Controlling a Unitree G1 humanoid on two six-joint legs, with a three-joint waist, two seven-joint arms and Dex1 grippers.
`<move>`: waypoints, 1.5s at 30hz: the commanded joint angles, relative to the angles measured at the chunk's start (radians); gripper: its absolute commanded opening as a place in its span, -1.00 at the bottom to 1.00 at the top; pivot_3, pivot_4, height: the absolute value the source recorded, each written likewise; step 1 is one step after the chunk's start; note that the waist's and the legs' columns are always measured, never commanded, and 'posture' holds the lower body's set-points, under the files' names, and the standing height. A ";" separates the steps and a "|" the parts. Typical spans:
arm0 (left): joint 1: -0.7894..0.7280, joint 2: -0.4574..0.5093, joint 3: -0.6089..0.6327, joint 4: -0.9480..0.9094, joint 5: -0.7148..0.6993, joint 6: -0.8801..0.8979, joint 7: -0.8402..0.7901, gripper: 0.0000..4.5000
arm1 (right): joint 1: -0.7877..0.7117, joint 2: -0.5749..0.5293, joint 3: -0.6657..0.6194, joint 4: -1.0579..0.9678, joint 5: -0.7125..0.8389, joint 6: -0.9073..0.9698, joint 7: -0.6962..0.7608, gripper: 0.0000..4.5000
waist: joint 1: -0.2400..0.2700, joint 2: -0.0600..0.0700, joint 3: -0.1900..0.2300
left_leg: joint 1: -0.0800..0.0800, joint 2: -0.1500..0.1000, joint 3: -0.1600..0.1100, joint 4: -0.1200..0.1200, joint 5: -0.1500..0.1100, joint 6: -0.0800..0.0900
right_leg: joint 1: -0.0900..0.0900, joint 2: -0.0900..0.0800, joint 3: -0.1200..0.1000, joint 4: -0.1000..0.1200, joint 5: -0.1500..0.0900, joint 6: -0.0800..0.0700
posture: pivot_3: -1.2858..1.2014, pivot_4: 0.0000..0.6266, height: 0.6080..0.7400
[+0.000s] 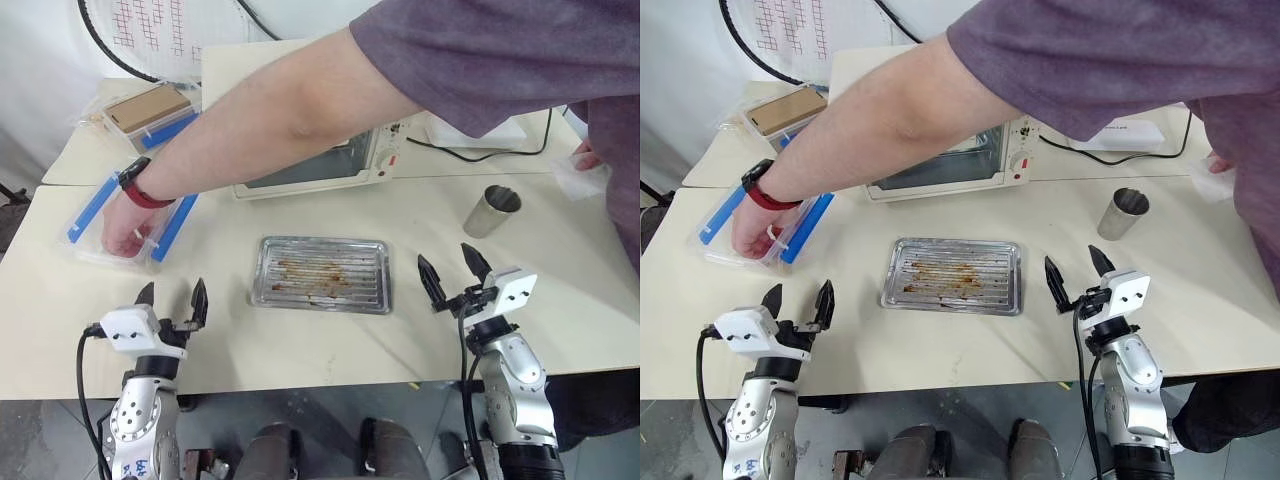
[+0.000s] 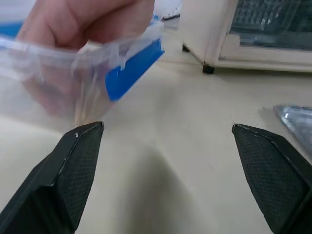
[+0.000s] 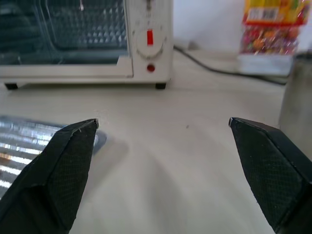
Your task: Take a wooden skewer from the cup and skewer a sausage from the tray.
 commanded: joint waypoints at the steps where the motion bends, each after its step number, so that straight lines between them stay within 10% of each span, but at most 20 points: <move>1: -0.016 0.004 0.022 -0.042 -0.033 0.042 0.028 0.99 | -0.043 -0.004 -0.011 -0.016 -0.026 -0.021 -0.030 1.00 | 0.000 0.000 0.000 | 0.000 0.000 0.000 0.000 0.000 0.000 | 0.000 0.000 0.000 0.000 0.000 0.000 | 0.03 -0.52 1.00; 45: -0.384 0.070 0.053 0.218 0.036 0.141 0.132 0.99 | 0.054 0.051 0.013 -0.182 -0.099 -0.020 -0.141 1.00 | 0.003 0.000 0.000 | 0.000 0.000 0.000 0.000 0.000 0.000 | 0.000 0.001 0.000 0.001 0.000 0.000 | 0.03 -0.52 1.00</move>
